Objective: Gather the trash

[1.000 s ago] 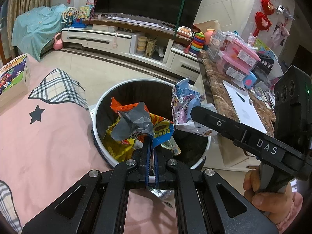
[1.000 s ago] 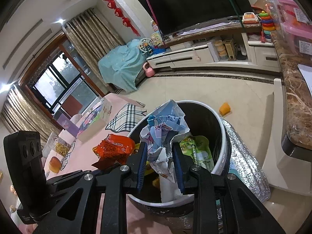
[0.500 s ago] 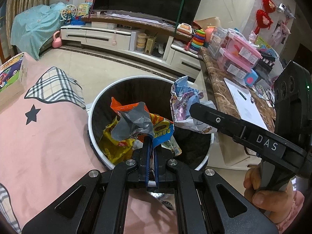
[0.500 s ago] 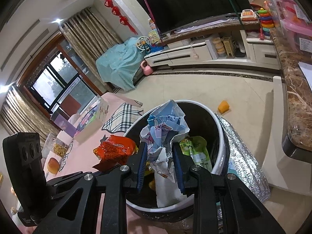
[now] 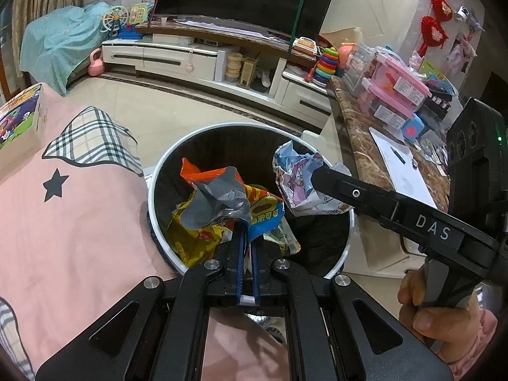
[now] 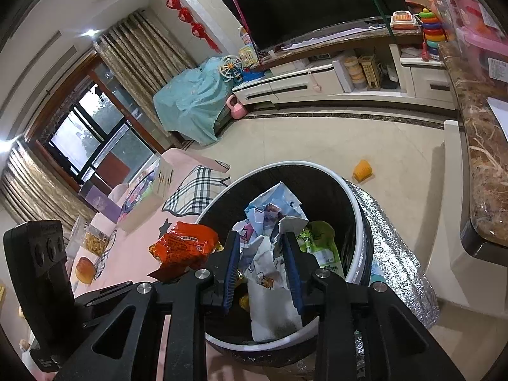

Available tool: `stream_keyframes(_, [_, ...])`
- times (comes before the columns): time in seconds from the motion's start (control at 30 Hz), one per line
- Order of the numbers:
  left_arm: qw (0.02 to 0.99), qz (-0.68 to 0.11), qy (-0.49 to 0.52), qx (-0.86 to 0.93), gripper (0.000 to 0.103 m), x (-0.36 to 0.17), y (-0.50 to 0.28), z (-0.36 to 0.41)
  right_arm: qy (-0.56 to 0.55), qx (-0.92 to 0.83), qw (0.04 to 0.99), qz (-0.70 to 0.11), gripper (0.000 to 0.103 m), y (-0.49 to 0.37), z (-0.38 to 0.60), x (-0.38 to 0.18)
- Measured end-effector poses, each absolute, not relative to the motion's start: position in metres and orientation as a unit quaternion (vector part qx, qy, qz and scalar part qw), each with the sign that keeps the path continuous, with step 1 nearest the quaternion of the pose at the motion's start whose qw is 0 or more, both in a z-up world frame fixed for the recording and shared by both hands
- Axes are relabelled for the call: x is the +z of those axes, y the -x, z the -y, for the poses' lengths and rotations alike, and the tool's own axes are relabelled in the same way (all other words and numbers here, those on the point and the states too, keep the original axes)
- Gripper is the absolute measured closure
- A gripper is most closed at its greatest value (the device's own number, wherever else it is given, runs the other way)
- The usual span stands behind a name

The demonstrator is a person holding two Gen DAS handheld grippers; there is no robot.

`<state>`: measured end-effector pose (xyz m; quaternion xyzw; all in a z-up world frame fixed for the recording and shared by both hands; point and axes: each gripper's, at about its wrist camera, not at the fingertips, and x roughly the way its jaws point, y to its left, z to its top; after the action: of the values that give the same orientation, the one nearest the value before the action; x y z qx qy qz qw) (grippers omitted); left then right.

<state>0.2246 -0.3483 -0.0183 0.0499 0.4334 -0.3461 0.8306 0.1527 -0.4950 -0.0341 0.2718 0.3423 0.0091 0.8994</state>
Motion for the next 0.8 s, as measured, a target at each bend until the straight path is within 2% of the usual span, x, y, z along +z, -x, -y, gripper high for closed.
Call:
stream_keyframes(0.07, [0.831,-0.433,-0.05,-0.345,0.094,-0.017,-0.224,0.348,-0.275,0.006,0.899,-0.34,0.072,-0.153,0.497,-0.034])
stream_keyframes(0.2, [0.836,-0.426,-0.052,-0.342,0.072,-0.015,-0.221,0.346,-0.282,0.002,0.9,-0.333,0.062,-0.15,0.5,-0.031])
stream_keyframes(0.27, [0.84,-0.421,-0.053,-0.339,0.067,-0.013,-0.22,0.344,-0.285,0.002,0.9,-0.328,0.055,-0.148,0.5,-0.03])
stream_keyframes(0.37, [0.843,-0.418,-0.05,-0.335,0.058,-0.01,-0.219,0.34,-0.285,0.004,0.901,-0.326,0.053,-0.146,0.499,-0.027])
stream_keyframes(0.57, [0.852,-0.411,-0.041,-0.323,0.049,-0.006,-0.215,0.324,-0.287,0.0,0.905,-0.314,0.046,-0.137,0.495,-0.02])
stream_keyframes(0.8, [0.862,-0.409,-0.014,-0.299,0.036,-0.012,-0.196,0.285,-0.283,0.0,0.912,-0.298,0.018,-0.114,0.475,-0.012])
